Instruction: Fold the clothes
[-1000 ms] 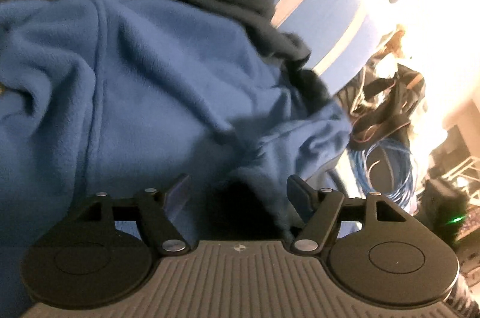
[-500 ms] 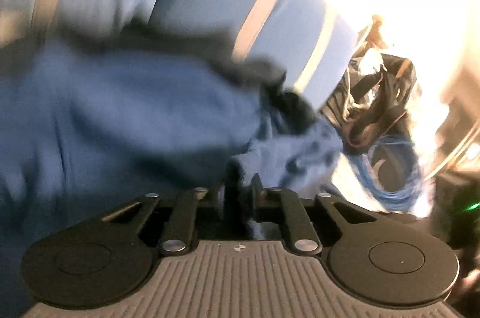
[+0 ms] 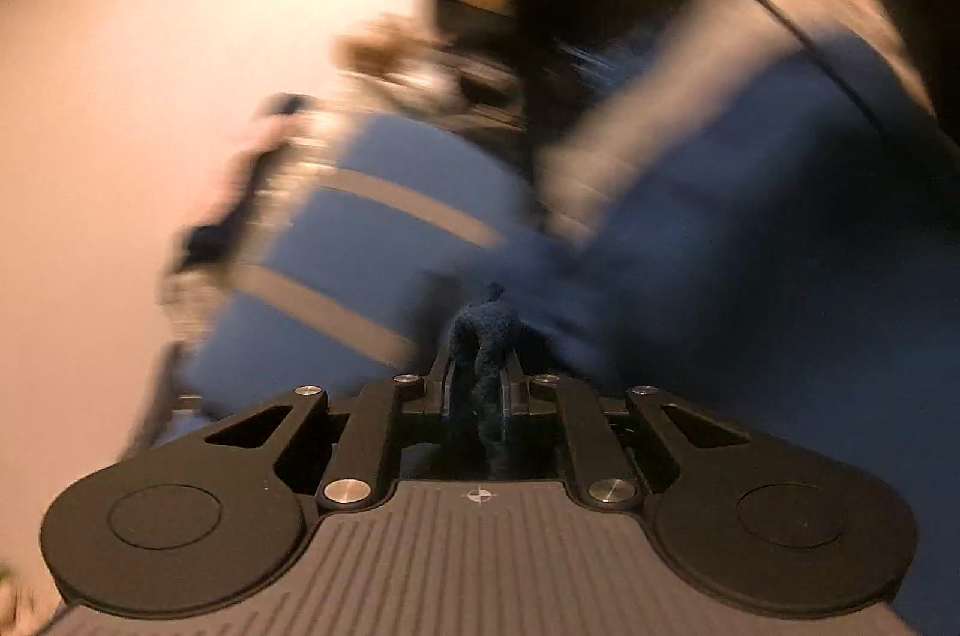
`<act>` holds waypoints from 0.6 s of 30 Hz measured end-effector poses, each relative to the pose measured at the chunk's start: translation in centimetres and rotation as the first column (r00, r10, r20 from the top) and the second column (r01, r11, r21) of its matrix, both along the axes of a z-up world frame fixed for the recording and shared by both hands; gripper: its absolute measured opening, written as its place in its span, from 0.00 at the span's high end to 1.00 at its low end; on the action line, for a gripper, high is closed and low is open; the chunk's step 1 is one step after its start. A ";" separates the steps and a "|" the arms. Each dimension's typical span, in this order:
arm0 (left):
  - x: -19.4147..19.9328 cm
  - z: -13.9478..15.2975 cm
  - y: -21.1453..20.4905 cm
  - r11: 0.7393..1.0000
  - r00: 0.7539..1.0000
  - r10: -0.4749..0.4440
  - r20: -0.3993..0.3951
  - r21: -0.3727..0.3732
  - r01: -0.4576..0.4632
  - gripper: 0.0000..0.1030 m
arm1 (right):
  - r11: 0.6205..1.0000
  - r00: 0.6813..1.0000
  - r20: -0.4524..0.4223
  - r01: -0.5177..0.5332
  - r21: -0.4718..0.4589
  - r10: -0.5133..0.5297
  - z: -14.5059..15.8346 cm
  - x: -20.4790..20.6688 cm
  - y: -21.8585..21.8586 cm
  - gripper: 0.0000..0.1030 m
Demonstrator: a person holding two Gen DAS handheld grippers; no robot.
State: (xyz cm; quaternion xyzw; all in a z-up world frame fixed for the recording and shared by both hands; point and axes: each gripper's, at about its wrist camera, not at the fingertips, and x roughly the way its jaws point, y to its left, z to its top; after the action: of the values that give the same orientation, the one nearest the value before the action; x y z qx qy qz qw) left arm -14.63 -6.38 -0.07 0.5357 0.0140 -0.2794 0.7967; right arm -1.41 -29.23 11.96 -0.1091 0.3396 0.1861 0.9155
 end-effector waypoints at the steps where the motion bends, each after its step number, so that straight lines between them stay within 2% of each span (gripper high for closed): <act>1: -0.6 -0.9 0.1 0.999 1.000 -0.015 -0.025 0.031 0.016 0.87 | 0.997 0.998 0.021 -0.062 -0.047 0.063 0.0 -0.4 0.6 0.00; 4: -1.8 -2.1 0.7 0.997 0.996 -0.035 -0.077 0.063 0.040 0.87 | 0.952 0.966 0.082 -0.222 -0.209 0.243 -0.4 -2.0 2.7 0.00; 7: -2.2 -2.2 0.8 0.993 0.992 -0.034 -0.119 0.105 0.047 0.82 | 0.869 0.907 0.110 -0.346 -0.355 0.406 -1.3 -3.6 4.7 0.00; 9: -2.0 -2.0 1.1 0.992 0.986 -0.023 -0.165 0.120 0.043 0.67 | 0.828 0.878 0.105 -0.393 -0.400 0.467 -1.7 -4.2 5.4 0.00; 10: -2.0 -1.6 1.3 0.993 0.981 -0.028 -0.190 0.108 0.049 0.50 | 0.806 0.861 0.099 -0.418 -0.420 0.498 -2.0 -4.7 5.6 0.00; 11: -2.0 -1.1 1.5 0.994 0.976 -0.036 -0.215 0.093 0.057 0.42 | 0.782 0.844 0.092 -0.442 -0.440 0.529 -2.3 -5.1 5.9 0.00; 12: -1.8 -0.4 1.9 0.996 0.966 -0.053 -0.251 0.057 0.070 0.41 | 0.758 0.826 0.091 -0.460 -0.463 0.557 -2.7 -5.5 5.9 0.00; 15: -0.7 2.9 3.9 0.988 0.917 -0.104 -0.385 -0.146 0.051 0.33 | 0.685 0.766 0.092 -0.507 -0.523 0.636 -3.7 -6.9 6.0 0.00; 18: 0.9 5.8 5.5 0.942 0.904 -0.099 -0.417 -0.332 -0.050 0.31 | 0.629 0.697 0.104 -0.560 -0.539 0.709 -4.1 -8.3 6.4 0.00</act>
State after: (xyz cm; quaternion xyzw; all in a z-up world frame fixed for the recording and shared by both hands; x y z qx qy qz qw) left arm -13.76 -0.91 5.70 0.3184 0.1337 -0.3985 0.8497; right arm -9.75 -22.79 7.84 -0.4678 0.1657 0.3934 0.7739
